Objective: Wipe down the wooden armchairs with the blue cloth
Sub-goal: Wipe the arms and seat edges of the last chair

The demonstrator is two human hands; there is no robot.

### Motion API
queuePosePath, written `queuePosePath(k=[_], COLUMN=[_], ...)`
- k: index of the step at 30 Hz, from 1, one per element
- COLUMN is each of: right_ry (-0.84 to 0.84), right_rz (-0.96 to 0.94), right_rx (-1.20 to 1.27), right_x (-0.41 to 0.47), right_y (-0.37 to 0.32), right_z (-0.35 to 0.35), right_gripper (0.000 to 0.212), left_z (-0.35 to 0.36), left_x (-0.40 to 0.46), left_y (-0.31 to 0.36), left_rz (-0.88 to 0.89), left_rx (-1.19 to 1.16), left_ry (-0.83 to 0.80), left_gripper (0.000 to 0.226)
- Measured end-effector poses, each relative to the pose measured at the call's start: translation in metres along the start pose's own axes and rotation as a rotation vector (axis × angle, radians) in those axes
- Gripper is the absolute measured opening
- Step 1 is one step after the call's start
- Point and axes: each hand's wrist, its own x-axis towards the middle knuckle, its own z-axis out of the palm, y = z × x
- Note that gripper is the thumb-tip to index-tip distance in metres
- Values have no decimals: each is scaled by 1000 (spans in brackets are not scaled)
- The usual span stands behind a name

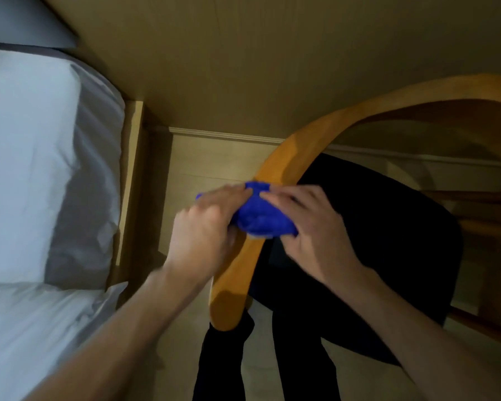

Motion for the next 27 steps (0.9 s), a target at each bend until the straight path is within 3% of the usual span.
queuePosePath(k=[5,14,18,23,27], right_ry=[153,281,360,456,520], right_rz=[185,311,343,450,613], right_rx=[16,-166,-239,-224,-180], right_x=[48,82,79,54,18], right_y=[43,127,157,196,232], right_z=[-32,-96,-127,-173,-201], right_gripper=[61,44,44,44,38], left_z=[1,33,43,52,72], left_x=[104,229,269,299,321], left_y=[30,105,141,206,268], left_rz=[52,102,167,321,478], left_rx=[123,398,328,180,231], left_ry=[7,-18,-85,-63,-100], left_gripper=[40,38,28,40,45])
